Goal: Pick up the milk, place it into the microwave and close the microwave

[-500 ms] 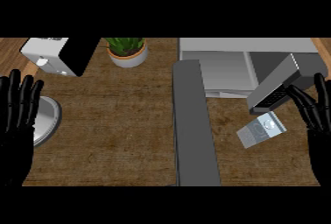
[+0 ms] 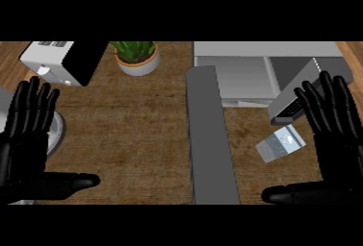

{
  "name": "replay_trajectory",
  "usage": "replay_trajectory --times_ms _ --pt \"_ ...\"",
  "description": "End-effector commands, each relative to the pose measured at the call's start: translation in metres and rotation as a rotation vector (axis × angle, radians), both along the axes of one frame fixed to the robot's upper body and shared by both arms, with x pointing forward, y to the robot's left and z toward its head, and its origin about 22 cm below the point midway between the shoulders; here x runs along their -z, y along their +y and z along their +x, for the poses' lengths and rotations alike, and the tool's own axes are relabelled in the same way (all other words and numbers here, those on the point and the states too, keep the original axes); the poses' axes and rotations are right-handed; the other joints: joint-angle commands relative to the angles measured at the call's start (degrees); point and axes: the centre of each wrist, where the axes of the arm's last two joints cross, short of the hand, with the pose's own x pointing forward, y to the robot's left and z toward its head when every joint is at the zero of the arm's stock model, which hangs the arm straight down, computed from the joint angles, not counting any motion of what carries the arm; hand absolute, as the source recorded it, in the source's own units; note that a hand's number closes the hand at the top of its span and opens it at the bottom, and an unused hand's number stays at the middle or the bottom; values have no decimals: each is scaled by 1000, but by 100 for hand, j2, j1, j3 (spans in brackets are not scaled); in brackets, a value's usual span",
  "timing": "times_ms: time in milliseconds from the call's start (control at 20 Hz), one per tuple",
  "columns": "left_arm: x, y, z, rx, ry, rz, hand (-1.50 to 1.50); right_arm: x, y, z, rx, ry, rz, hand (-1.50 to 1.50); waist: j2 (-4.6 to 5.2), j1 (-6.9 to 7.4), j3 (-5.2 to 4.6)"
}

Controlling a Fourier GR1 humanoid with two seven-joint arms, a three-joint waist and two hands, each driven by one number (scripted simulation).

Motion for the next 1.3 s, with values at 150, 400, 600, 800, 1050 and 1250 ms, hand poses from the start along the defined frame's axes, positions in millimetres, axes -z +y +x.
replay_trajectory --times_ms 150,400,600,800,1050,1250 --pt "20 6 -38 -2 55 -69 -150 1 20 -2 -92 60 103 -150 -14 24 -2" --pt "20 12 -50 6 49 -64 -150 0 21 -40 -23 31 89 -150 -15 -12 -1" --pt "18 3 -62 -5 58 -53 -150 13 -3 -28 56 51 42 -150 -11 -7 0" --pt "17 8 -83 10 57 -55 -150 23 5 -22 173 27 -15 -150 -14 18 0" --pt "43 6 -83 -13 58 -58 -150 36 -7 -18 259 24 -46 -150 -10 -2 0" --pt "39 13 -92 6 66 -51 -150 60 20 10 297 31 -84 -150 -4 31 0"
